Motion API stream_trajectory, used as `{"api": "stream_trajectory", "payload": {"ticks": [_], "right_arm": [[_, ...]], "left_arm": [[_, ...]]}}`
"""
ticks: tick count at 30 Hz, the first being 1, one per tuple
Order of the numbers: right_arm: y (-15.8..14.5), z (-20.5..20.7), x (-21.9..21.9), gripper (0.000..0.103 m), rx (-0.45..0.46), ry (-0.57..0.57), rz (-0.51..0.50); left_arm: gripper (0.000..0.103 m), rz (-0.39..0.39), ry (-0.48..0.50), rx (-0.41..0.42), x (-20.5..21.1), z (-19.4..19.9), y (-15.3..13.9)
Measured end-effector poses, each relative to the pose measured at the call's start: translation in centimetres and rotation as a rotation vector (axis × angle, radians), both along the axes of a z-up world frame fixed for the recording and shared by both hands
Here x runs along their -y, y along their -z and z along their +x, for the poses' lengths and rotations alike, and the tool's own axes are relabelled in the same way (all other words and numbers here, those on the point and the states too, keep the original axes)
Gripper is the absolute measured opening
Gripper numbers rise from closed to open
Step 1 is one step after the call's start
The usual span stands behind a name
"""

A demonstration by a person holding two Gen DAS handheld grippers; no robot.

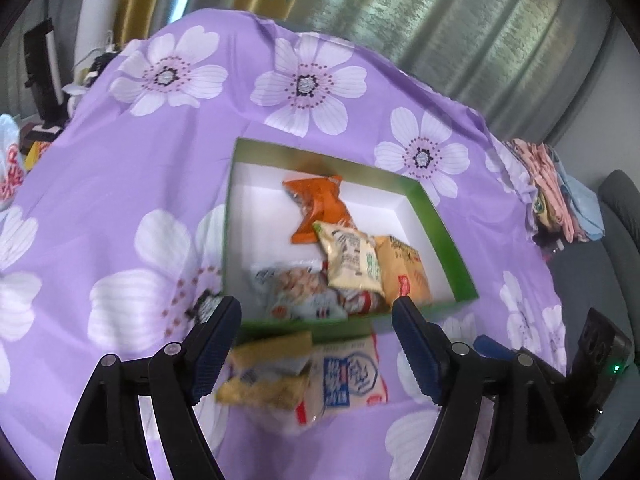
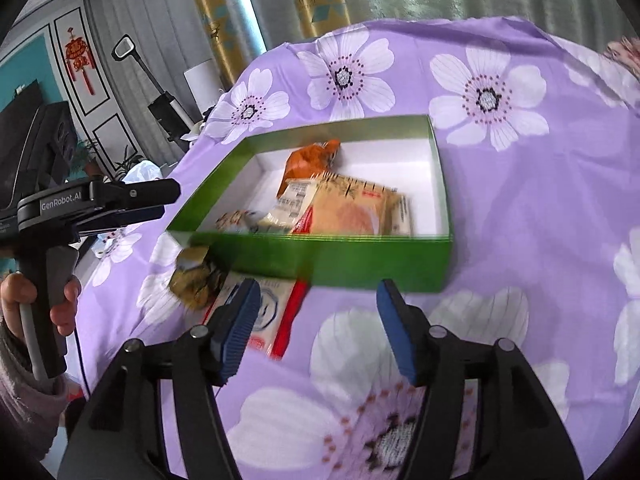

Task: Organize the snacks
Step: 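Open both grippers to release the yellow bag in the box, then withdraw both grippers toward the yellow-wrapped snack and white-blue bag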

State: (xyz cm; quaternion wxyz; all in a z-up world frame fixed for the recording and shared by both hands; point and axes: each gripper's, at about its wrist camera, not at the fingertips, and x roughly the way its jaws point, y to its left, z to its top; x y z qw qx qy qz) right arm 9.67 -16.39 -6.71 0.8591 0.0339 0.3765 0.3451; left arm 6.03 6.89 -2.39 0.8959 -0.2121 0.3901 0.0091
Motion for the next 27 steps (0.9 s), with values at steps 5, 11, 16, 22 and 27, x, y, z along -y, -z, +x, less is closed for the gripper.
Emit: {"api": "stream_trajectory", "payload": {"ticks": [5,11,16,22,27], "right_arm": [[0.3,-2.4,0.5,0.062,-0.009,-0.014,-0.004],[0.3,-4.6,0.2,0.062,-0.018,-0.042,-0.012],[0.0,-6.1,-0.5,0.062,-0.018,-0.069,-0.004],[-0.3,-7.5,-1.7,0.063,-0.011,-0.108,-0.020],[-0.4,-8.1,-3.1,0.063,-0.007,-0.137,-0.039]], "left_arm": [[0.078,0.016,-0.030,-0.001,-0.1,-3.3,0.2],[0.078,0.037,-0.027,-0.016,0.9,-6.1,0.7],[0.078,0.058,-0.013,-0.028,1.7,-8.0,1.0],[0.078,0.109,-0.017,-0.037,2.1,-9.6,1.1],[0.078,0.125,-0.020,-0.029,1.9,-10.1,1.2]]}}
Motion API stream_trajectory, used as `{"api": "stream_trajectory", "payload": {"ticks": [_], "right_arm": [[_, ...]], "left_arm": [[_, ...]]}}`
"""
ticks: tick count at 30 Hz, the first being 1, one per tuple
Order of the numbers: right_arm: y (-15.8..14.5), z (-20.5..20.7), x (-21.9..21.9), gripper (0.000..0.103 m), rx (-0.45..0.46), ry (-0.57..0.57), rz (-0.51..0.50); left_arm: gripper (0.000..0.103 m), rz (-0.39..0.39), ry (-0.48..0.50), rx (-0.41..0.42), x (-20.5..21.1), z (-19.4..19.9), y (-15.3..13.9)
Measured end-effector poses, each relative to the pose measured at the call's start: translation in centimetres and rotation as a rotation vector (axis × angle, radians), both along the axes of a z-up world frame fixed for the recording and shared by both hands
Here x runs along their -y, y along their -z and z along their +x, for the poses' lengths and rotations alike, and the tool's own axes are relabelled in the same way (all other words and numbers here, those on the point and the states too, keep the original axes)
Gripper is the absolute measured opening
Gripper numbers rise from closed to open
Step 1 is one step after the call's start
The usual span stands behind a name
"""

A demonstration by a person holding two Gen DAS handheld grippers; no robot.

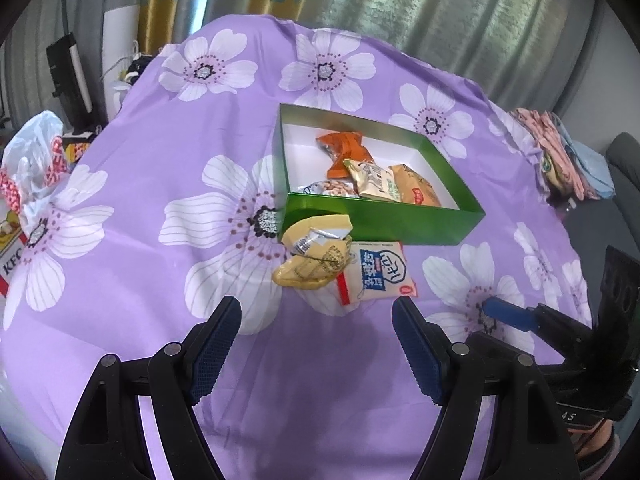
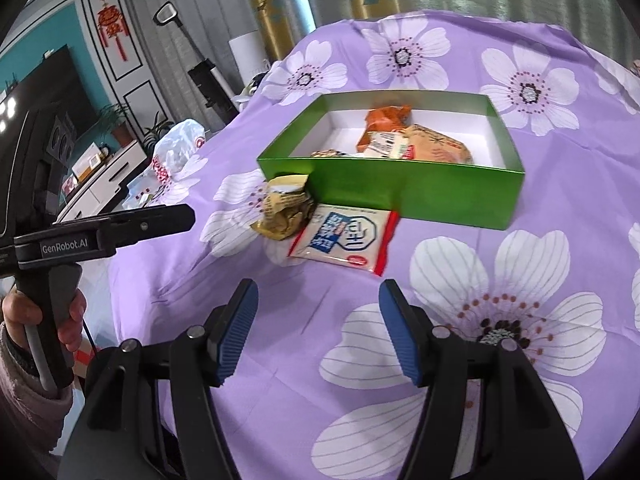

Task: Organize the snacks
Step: 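Withdraw both grippers toward the yellow-wrapped snack and white-blue bag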

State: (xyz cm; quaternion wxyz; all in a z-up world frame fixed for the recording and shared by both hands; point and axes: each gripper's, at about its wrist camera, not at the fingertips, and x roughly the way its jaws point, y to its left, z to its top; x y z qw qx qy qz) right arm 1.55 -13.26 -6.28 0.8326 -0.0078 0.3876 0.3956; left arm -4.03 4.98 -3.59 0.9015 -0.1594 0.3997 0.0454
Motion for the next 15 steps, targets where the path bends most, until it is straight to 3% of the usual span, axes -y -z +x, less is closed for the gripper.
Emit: {"api": "stream_trajectory", "payload": {"ticks": [15], "right_arm": [[0.0,-0.2,-3.7,0.064,0.039,-0.077,-0.073]], "left_arm": [[0.078,0.021,-0.001,0.003,-1.1,0.9,1.0]]}}
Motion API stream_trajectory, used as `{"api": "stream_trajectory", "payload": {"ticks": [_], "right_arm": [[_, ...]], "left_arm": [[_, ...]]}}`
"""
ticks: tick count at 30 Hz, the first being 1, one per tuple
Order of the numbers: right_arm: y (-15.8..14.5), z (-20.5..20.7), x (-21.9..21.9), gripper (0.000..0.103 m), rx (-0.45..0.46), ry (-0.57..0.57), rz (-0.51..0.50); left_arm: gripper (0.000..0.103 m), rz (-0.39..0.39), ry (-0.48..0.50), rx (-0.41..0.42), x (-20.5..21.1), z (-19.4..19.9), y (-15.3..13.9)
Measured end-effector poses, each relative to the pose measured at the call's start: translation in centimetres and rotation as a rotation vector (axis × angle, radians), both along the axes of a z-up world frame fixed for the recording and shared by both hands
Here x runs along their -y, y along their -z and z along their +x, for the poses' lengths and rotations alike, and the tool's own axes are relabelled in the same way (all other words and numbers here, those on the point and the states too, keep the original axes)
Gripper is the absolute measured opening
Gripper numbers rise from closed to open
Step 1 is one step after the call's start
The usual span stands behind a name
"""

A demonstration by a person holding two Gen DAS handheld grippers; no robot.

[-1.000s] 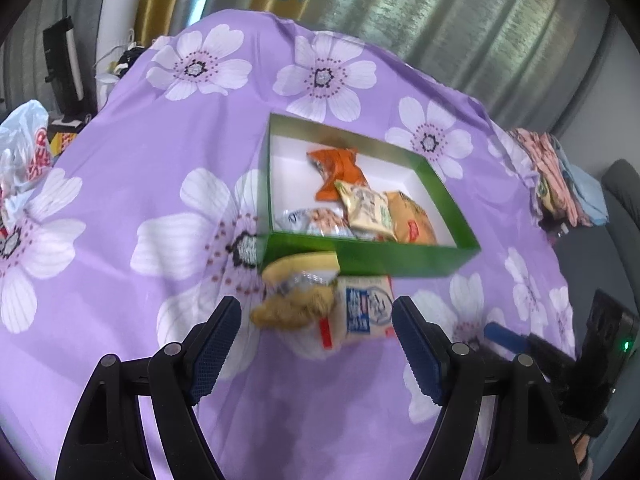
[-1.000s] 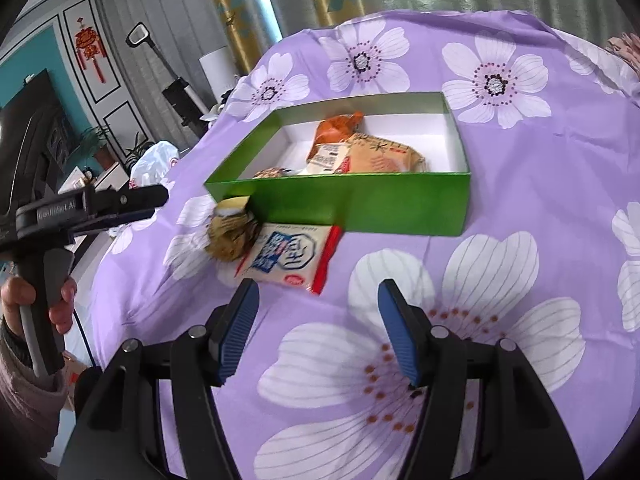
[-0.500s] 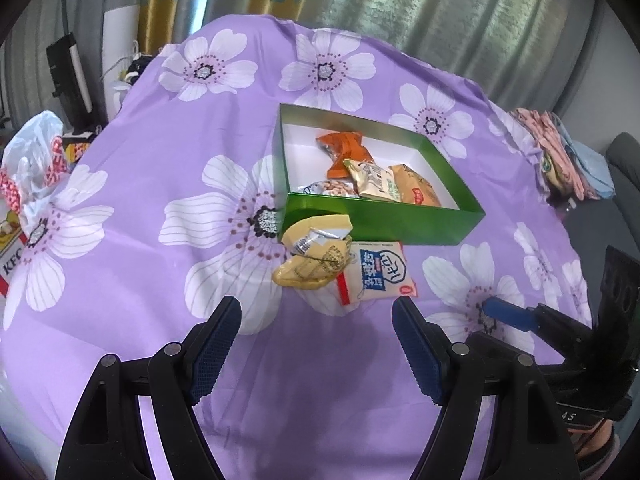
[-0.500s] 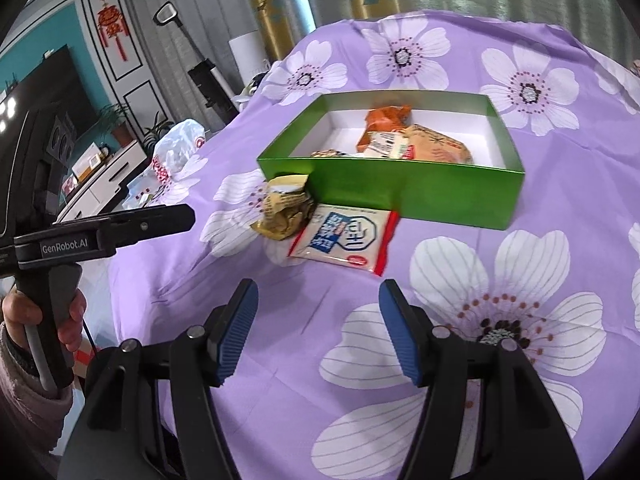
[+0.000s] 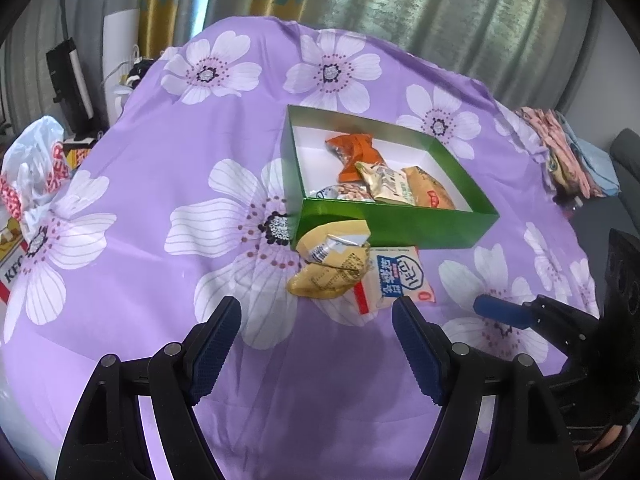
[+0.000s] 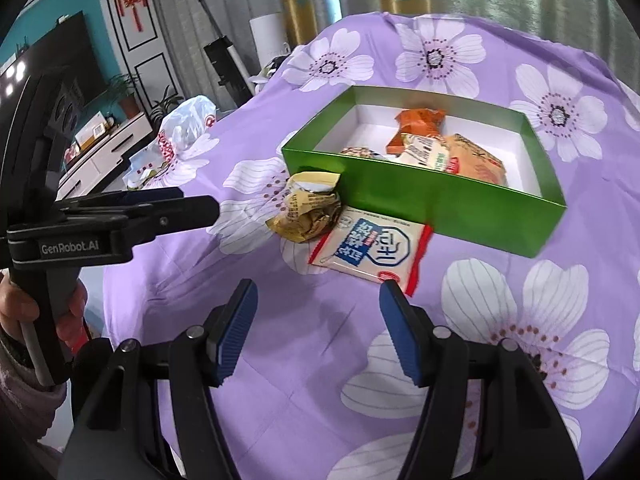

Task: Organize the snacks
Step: 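Withdraw both grippers toward the yellow-wrapped snack and white-blue bag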

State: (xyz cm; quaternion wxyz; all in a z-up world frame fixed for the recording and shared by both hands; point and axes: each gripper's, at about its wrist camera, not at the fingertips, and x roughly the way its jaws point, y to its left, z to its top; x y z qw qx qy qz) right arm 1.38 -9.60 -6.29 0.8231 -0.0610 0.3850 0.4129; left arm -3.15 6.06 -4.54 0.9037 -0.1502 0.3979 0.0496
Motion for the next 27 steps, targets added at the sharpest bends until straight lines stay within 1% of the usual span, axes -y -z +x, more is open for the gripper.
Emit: {"api": "stream_trajectory", "payload": {"ticks": [3,6,11,15,18,20,22,27], "right_arm": [[0.1,0.1,-0.6,0.064,0.003,-0.014,-0.008],[0.2,0.3,-1.1,0.064,0.004,-0.022,-0.009],[0.6,0.9,-1.5,0.064,-0.008,-0.021,-0.006],[1.1,1.2,-1.5,0.064,-0.014,-0.012,-0.010],[1.6,1.8,-1.1,0.064,-0.018,0.015,-0.013],[1.9,2.2,-0.6,0.064,-0.023,0.037,-0.016],[2.3,2.6,-0.1,0.064,-0.031,0.058,-0.022],[3.6,3.9,1.1,0.064,-0.064,0.100,-0.022]], "left_arm": [[0.078,-0.002,0.000,-0.004,-0.2,0.3,0.4],[0.078,-0.021,0.004,-0.007,-0.6,0.6,0.8],[0.078,-0.088,0.002,-0.003,-1.8,0.7,1.7],[0.078,-0.132,0.009,-0.021,-2.1,0.9,2.5],[0.078,-0.174,0.044,-0.027,-1.6,1.1,3.1],[0.078,-0.240,0.075,-0.033,-1.2,1.6,3.6],[0.078,-0.284,0.096,-0.039,-0.8,2.1,4.0],[0.078,-0.329,0.156,-0.069,1.4,3.7,5.0]]}}
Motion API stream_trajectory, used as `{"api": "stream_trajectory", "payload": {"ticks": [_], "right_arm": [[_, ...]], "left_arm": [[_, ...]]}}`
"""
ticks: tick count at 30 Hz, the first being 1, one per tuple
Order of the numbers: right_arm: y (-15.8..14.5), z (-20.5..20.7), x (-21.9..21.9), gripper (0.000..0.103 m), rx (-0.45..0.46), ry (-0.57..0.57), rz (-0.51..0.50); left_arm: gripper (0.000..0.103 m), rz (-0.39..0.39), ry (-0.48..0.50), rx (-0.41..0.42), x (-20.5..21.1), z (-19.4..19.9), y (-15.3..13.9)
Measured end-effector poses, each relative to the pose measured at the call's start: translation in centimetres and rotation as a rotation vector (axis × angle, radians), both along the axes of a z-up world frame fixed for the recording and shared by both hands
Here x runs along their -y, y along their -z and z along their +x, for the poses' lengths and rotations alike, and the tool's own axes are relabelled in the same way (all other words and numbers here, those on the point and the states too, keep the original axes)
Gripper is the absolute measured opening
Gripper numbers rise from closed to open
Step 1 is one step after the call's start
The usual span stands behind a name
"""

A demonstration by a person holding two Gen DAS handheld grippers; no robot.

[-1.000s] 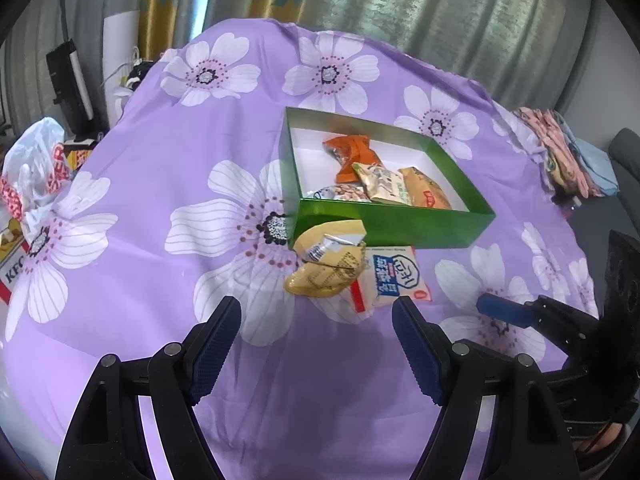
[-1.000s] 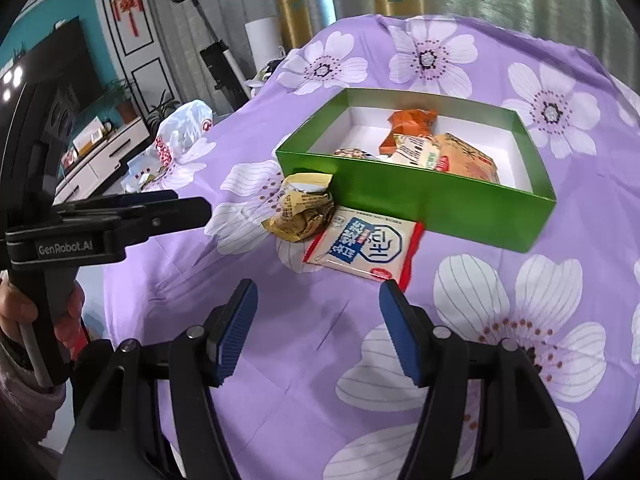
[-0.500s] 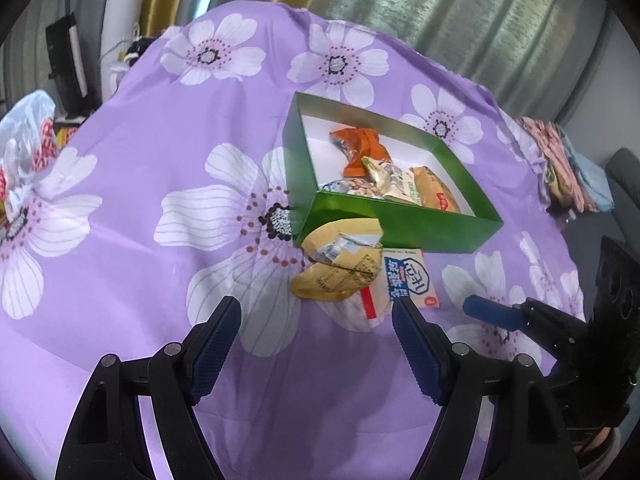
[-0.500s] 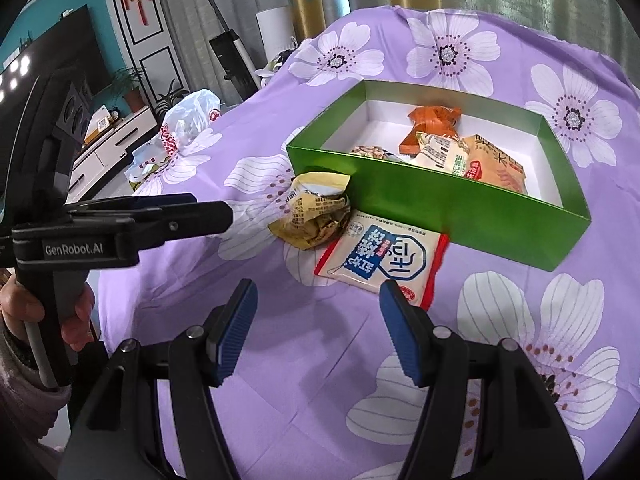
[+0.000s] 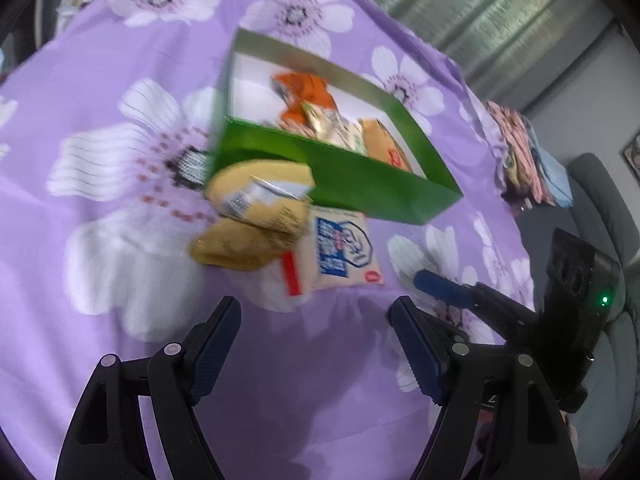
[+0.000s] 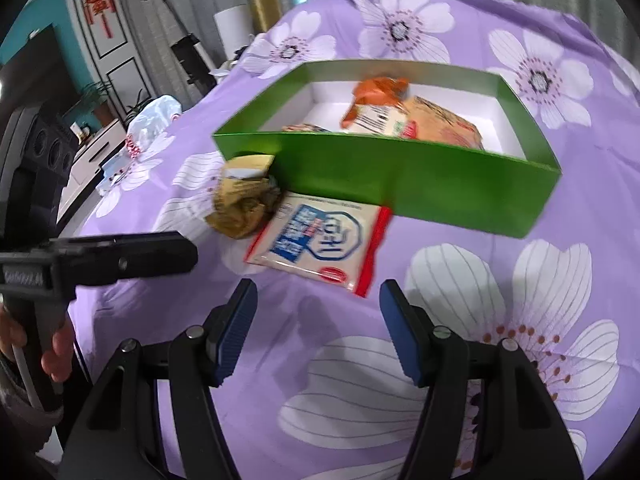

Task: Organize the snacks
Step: 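Withdraw both grippers toward the yellow-wrapped snack and white-blue bag, then close both grippers on the white-and-blue snack bag and lift it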

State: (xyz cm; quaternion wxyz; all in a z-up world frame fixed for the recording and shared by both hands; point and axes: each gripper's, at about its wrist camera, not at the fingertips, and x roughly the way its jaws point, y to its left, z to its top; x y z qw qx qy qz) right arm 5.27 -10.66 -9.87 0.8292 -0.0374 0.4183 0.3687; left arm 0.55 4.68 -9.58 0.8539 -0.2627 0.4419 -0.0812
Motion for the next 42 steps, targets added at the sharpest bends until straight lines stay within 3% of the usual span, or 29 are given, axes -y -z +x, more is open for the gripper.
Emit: {"api": "stream_trajectory", "payload": {"ticks": [6,13,16,22,23,25,28,29,32,42], "right_arm": [[1.0,1.5,0.2,0.063,-0.038,-0.002,0.027],[2.3,3.4,-0.7,0.063,-0.065,-0.028,0.039],[2.3,4.0,-1.2,0.061,-0.066,-0.044,0.053],[2.5,4.6,-1.8,0.045,-0.070,-0.077,0.052],[2.5,4.7,-1.7,0.038,-0.082,-0.081,0.067],[2.7,4.5,-1.6,0.036,-0.097,-0.087,0.085],[2.4,3.6,-1.9,0.034,-0.068,-0.093,0.068],[2.3,3.3,-2.0,0.033,-0.058,-0.097,0.062],[2.1,2.4,-1.7,0.017,-0.048,-0.103,0.065],[0.8,0.0,0.3,0.012,-0.032,-0.081,0.094]], "left_arm": [[0.078,-0.059,-0.001,-0.042,0.7,1.9,1.6],[0.071,-0.101,-0.029,-0.037,0.0,3.3,2.0],[0.060,-0.129,-0.037,-0.042,-0.2,3.9,2.2],[0.054,-0.148,-0.050,-0.043,-0.3,4.5,2.7],[0.051,-0.142,-0.054,-0.043,-0.3,4.5,2.7],[0.040,-0.133,-0.056,-0.041,-0.3,4.4,2.7],[0.035,-0.112,-0.051,-0.044,0.0,4.2,2.3],[0.035,-0.093,-0.044,-0.041,0.3,4.2,2.2],[0.032,-0.048,-0.043,-0.057,0.6,3.7,2.1],[0.032,-0.019,-0.008,-0.038,2.1,1.7,0.7]]}}
